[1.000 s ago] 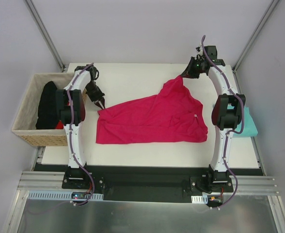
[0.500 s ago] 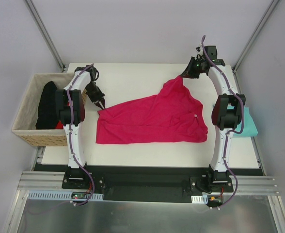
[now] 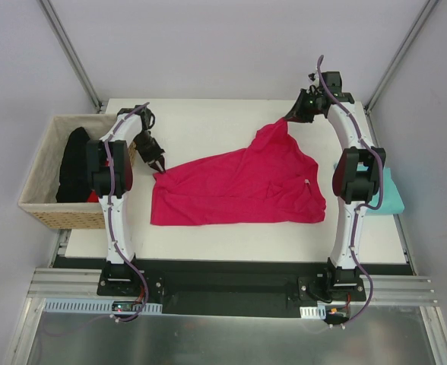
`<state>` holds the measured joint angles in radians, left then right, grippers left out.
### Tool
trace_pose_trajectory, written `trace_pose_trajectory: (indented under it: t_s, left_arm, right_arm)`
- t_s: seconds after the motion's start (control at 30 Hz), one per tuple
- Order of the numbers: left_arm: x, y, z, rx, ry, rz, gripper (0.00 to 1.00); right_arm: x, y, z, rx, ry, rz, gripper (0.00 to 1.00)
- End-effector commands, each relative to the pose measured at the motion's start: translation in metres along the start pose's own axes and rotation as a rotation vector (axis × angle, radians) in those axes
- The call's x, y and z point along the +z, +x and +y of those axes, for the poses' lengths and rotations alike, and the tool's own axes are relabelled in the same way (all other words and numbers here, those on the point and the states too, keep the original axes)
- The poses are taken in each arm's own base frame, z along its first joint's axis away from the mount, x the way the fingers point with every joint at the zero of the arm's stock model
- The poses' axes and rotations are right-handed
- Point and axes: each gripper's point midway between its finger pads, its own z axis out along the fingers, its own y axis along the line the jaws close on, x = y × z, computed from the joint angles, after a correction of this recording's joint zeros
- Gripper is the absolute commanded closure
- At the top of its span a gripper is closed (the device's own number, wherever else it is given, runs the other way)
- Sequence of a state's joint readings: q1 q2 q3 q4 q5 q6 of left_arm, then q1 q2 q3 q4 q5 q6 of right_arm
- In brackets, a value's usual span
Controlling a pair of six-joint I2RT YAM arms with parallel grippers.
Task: Fold and stack the t-shirts
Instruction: Grap the side of the flattened tshirt furthest away from the robot with both arms
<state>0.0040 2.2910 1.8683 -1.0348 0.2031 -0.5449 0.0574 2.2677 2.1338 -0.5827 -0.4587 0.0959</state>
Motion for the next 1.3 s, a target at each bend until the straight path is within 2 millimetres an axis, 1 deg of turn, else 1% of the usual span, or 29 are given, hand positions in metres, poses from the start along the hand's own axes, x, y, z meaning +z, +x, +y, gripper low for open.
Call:
trace_pose_trajectory:
  t_s: [0.0, 0.13, 0.3, 0.4, 0.5, 0.53, 0.6, 0.63, 0.83, 0.93, 0.97, 1.0, 1.13, 1.27]
  left_arm:
    - [-0.001, 0.026, 0.025, -0.089, -0.058, 0.13, 0.88]
    - [0.0, 0.022, 0.024, -0.083, -0.057, 0.127, 1.0]
    - [0.0, 0.02, 0.022, -0.078, -0.051, 0.124, 1.0]
    - [-0.003, 0.017, 0.02, -0.077, -0.041, 0.114, 1.0]
    - [-0.01, 0.009, 0.012, -0.067, -0.019, 0.08, 1.0]
    - [-0.015, 0.002, 0.008, -0.066, -0.007, 0.057, 1.0]
    - [-0.019, -0.003, 0.002, -0.059, 0.008, 0.039, 1.0]
    - [-0.023, -0.009, -0.002, -0.057, 0.024, 0.02, 1.0]
    - [-0.027, -0.02, -0.016, -0.047, 0.064, 0.012, 1.0]
    - [-0.027, -0.015, -0.014, -0.04, 0.056, 0.033, 1.0]
    - [-0.026, -0.011, -0.011, -0.04, 0.044, 0.052, 0.92]
    - [-0.025, -0.01, -0.008, -0.04, 0.034, 0.056, 0.91]
    - [-0.015, 0.006, 0.007, -0.042, -0.022, 0.099, 0.89]
    - [-0.007, 0.019, 0.015, -0.036, -0.063, 0.132, 0.89]
  right_arm:
    - [-0.028, -0.029, 0.022, -0.041, -0.048, -0.085, 0.99]
    - [-0.028, -0.028, 0.022, -0.041, -0.048, -0.082, 0.99]
    - [-0.033, -0.03, 0.022, -0.048, -0.045, -0.092, 0.99]
    - [-0.036, -0.031, 0.018, -0.042, -0.039, -0.096, 0.99]
    - [-0.036, -0.031, 0.017, -0.041, -0.036, -0.095, 0.99]
    - [-0.036, -0.03, 0.018, -0.043, -0.038, -0.095, 0.99]
    - [-0.036, -0.031, 0.018, -0.042, -0.039, -0.095, 0.99]
    - [-0.037, -0.03, 0.018, -0.041, -0.039, -0.095, 0.99]
    - [-0.04, -0.031, 0.018, -0.048, -0.035, -0.101, 0.99]
    - [-0.042, -0.033, 0.017, -0.049, -0.03, -0.105, 0.99]
    - [-0.042, -0.033, 0.018, -0.048, -0.03, -0.107, 0.99]
    - [-0.042, -0.033, 0.017, -0.048, -0.028, -0.108, 0.99]
    - [-0.042, -0.033, 0.018, -0.046, -0.033, -0.107, 0.99]
    - [-0.04, -0.034, 0.018, -0.04, -0.038, -0.107, 0.99]
